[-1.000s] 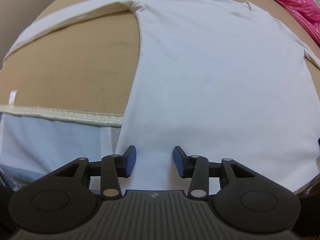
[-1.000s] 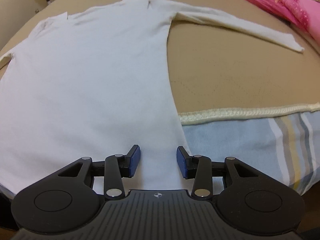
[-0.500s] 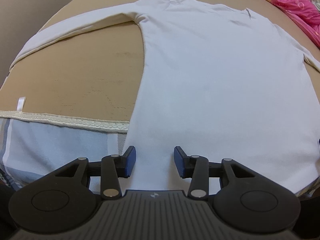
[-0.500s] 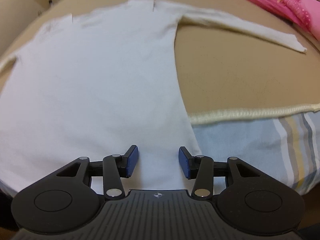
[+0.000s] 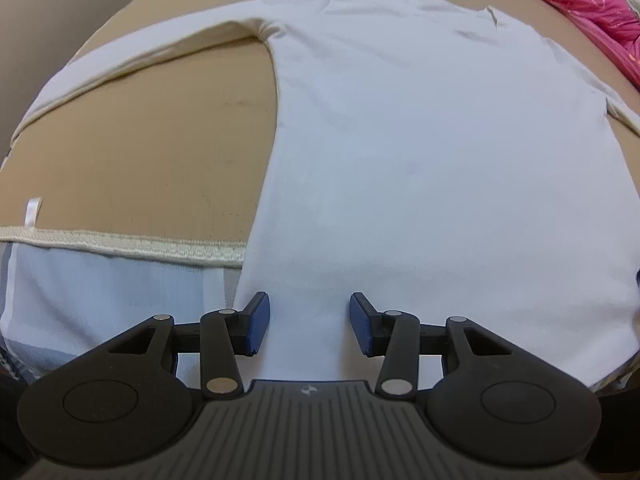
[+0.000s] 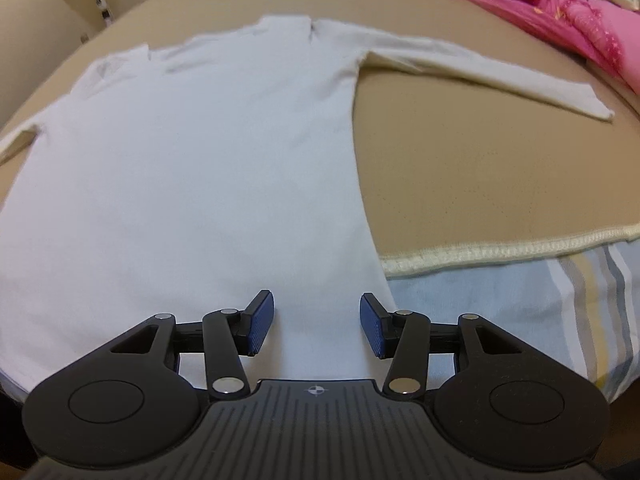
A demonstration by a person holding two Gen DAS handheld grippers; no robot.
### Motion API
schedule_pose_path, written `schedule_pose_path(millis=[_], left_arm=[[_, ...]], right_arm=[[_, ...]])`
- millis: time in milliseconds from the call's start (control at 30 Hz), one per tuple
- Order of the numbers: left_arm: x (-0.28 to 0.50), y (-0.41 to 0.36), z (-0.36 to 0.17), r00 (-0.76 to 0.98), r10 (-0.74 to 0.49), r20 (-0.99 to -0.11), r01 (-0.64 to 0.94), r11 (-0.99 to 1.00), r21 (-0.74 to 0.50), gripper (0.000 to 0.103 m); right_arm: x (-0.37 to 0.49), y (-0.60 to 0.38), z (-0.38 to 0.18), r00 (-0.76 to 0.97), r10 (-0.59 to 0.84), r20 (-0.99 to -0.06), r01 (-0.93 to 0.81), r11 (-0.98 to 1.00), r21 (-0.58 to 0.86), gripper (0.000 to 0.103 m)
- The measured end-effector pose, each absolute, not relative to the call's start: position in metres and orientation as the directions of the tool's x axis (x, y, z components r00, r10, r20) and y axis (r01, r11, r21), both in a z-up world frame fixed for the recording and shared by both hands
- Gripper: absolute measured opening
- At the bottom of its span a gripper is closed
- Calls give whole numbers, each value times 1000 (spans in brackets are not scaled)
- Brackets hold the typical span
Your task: Fold small clothes
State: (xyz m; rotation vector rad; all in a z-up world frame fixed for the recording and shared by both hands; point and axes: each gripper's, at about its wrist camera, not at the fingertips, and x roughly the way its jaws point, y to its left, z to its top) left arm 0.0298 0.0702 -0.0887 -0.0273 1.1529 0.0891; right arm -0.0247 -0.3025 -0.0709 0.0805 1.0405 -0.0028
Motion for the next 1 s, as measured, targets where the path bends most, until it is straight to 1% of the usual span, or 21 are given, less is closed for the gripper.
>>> schedule_pose_path(millis=[67,133,267,700,1000], left_arm=[[30,71,-90,401,51,-915,-84,996,19,49],[30,71,-92,392,56,-918,-85,996,24,49],[30,72,-87,418,55,-907,-93,996,17,49],[23,74,-78,434,41,-900,-104,995,-5,49],[27,71,-81,421,57,-905,-98,995,17,50]], right_arm=[[-22,-303,-80,463,20,-886,37,998,42,50],[-16,-302,-78,483,15,-876,30,999,34,51],[-19,-304,-65,544,50,-838,33,996,81,51],[-31,-297,-61,555,50,-830,19,997,73,51],[-33,-292,-54,574,77,-815,-15,996,84,51]])
